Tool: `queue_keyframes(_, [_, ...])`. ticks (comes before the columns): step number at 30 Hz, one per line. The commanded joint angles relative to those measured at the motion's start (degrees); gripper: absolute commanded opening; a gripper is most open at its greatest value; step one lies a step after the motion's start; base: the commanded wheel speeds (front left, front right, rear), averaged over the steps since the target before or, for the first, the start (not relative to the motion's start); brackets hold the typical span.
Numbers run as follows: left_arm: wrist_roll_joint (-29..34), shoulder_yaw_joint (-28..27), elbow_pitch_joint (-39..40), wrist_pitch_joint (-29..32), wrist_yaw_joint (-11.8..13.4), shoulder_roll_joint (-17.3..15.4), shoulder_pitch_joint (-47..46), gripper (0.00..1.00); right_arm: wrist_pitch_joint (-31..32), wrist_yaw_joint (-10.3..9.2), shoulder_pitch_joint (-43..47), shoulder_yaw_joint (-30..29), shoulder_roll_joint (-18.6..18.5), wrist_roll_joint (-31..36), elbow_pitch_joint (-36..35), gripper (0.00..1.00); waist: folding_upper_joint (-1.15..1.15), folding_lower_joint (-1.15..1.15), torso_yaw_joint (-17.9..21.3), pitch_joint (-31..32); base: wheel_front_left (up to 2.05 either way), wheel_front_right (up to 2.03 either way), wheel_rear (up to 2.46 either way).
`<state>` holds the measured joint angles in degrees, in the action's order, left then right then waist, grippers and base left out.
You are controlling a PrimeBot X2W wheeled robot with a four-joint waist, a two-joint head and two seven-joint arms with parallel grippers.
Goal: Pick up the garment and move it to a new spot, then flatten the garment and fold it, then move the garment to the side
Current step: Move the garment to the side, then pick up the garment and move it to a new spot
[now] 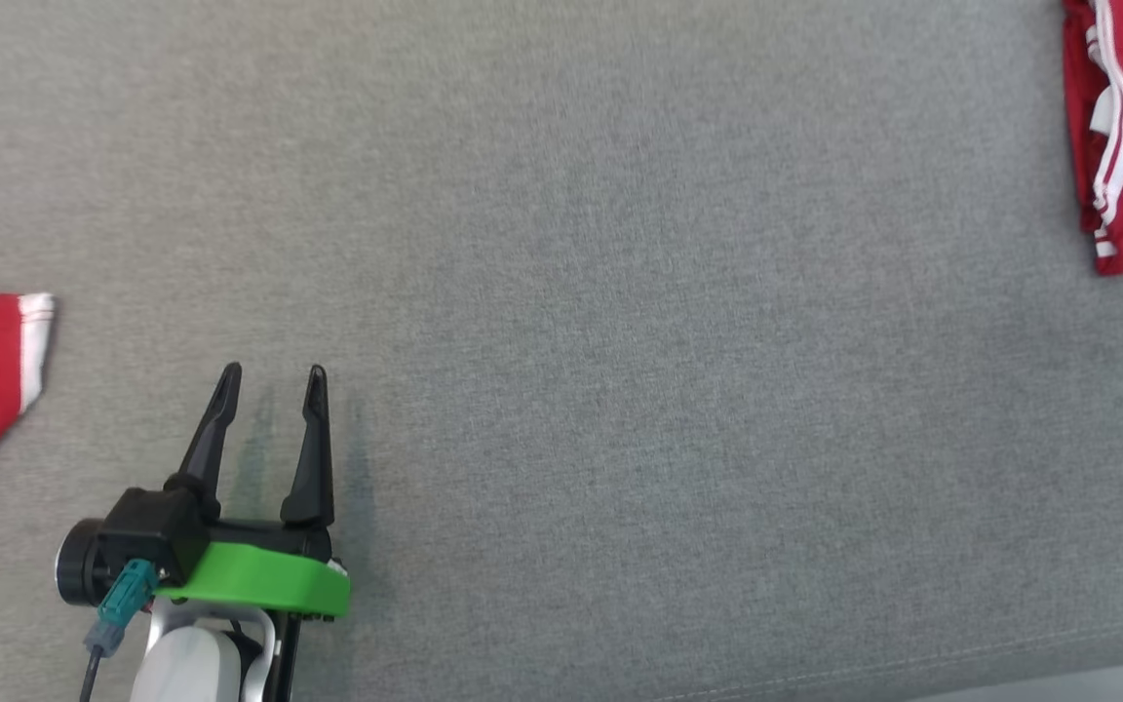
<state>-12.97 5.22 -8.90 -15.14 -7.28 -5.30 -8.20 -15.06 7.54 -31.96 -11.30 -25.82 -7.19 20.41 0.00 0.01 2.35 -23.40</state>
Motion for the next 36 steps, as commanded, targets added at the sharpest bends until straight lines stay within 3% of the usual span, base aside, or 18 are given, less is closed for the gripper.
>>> queue_keyframes(1, [0.32,-0.63,-0.06,0.03,-0.18,0.40,1.13,1.00,-0.11,-0.11,3.95,-0.69,1.83,0.89,-2.29,1.00,0.00,-0.01,-2.76,7.26,0.00,0.00,0.00])
queue_keyframes(7, [0.68,-3.15,-1.01,0.03,-0.27,1.64,4.72,1.00,-0.11,-0.12,19.40,-0.82,11.46,3.23,-11.89,1.00,0.00,-0.01,-3.85,13.61,0.00,0.00,0.00])
queue_keyframes(11, [0.93,-4.30,-1.66,0.03,-0.26,1.90,7.59,1.00,-0.12,-0.12,27.16,0.64,17.54,3.05,-13.60,1.00,0.00,-0.01,-3.78,17.31,0.00,0.00,0.00])
queue_keyframes(14, [1.35,-5.12,-1.91,0.03,-0.26,2.03,9.97,1.00,-0.11,-0.11,31.36,2.10,19.92,2.43,-13.50,1.00,0.00,-0.01,-3.67,19.53,0.00,0.00,0.00])
queue_keyframes(23, [0.59,-5.08,-2.61,0.03,-0.27,2.36,13.29,1.00,-0.12,-0.10,39.08,2.41,22.50,4.27,-10.89,1.00,0.00,-0.01,-5.17,22.79,0.00,0.00,0.00])
queue_keyframes(36, [-0.31,-3.97,-2.09,0.03,-0.28,2.40,12.98,1.00,-0.13,-0.10,38.95,3.76,22.90,3.84,-10.09,1.00,0.00,-0.01,-4.81,23.09,0.00,0.00,0.00])
